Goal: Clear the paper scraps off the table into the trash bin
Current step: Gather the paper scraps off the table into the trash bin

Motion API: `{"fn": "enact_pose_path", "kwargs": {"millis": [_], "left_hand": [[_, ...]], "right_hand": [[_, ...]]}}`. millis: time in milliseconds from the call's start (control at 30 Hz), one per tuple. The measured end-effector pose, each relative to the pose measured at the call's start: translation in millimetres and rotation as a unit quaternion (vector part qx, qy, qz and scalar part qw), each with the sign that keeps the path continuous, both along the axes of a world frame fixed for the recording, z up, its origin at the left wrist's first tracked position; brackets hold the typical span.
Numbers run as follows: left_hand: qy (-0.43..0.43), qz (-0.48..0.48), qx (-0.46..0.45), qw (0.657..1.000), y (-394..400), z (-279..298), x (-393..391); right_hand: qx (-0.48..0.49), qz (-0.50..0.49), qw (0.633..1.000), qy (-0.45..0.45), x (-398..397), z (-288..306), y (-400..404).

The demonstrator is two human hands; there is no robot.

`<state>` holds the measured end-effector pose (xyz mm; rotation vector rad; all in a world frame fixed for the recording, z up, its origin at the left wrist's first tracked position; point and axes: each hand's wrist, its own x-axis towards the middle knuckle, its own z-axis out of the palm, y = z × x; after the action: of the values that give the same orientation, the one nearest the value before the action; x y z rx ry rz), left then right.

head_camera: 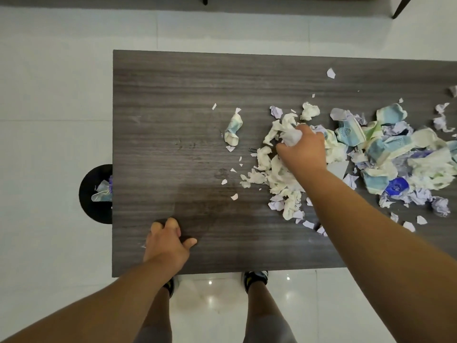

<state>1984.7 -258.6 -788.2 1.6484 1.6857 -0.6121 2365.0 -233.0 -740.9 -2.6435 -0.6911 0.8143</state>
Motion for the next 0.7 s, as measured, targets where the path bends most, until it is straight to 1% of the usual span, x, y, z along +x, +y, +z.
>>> {"fn": "enact_pose_path", "kwargs": {"millis": [67,133,267,333,400,433,500,567,600,633,667,700], "left_hand": [[0.003,0.0,0.0,1.0,-0.2,-1.0,0.1],[0.009,0.002,-0.001,1.0,0.1,-1.1,0.8],[0.017,0.0,-0.004,1.0,0.6,-0.3,2.0],[0.016,0.001,-0.003,1.0,0.1,-1.6,1.9],[0.013,0.004,-0.002,1.0,1.1,-1.1,2.2],[0.01,0.005,-0.004,1.0,1.2,0.4,2.2],[0.001,0.017,-0.018,1.0,3.2,4.1,3.8],[-0.017,0.031,-0.046,0.998,8.7,9.6,3.9],[-0.036,0.052,-0.067,0.996,14.8,13.5,2.8],[-0.073,0.101,-0.097,0.987,22.3,19.2,0.5],[-0.129,0.185,-0.13,0.965,30.8,26.4,-1.8],[-0.193,0.305,-0.166,0.918,40.3,34.8,-8.4]], "right_hand": [[0.077,-0.018,0.997,0.024,-5.1,16.8,-11.0],[0.122,-0.039,0.99,0.067,-15.4,38.8,-25.2],[0.126,-0.068,0.978,0.153,-43.0,73.3,-50.7],[0.113,-0.091,0.966,0.212,-61.9,76.1,-61.8],[0.097,-0.127,0.945,0.287,-85.0,75.1,-68.4],[0.105,-0.15,0.929,0.323,-95.9,75.1,-70.4],[0.129,-0.209,0.882,0.401,-115.4,72.1,-70.2],[0.124,-0.259,0.829,0.48,-136.2,70.3,-65.3],[0.112,-0.274,0.798,0.525,-148.5,70.1,-60.8],[0.094,-0.268,0.772,0.568,-159.9,72.5,-56.3],[0.09,-0.254,0.776,0.571,-164.8,73.2,-50.3],[0.11,-0.246,0.77,0.578,-176.8,75.1,-51.9]]}}
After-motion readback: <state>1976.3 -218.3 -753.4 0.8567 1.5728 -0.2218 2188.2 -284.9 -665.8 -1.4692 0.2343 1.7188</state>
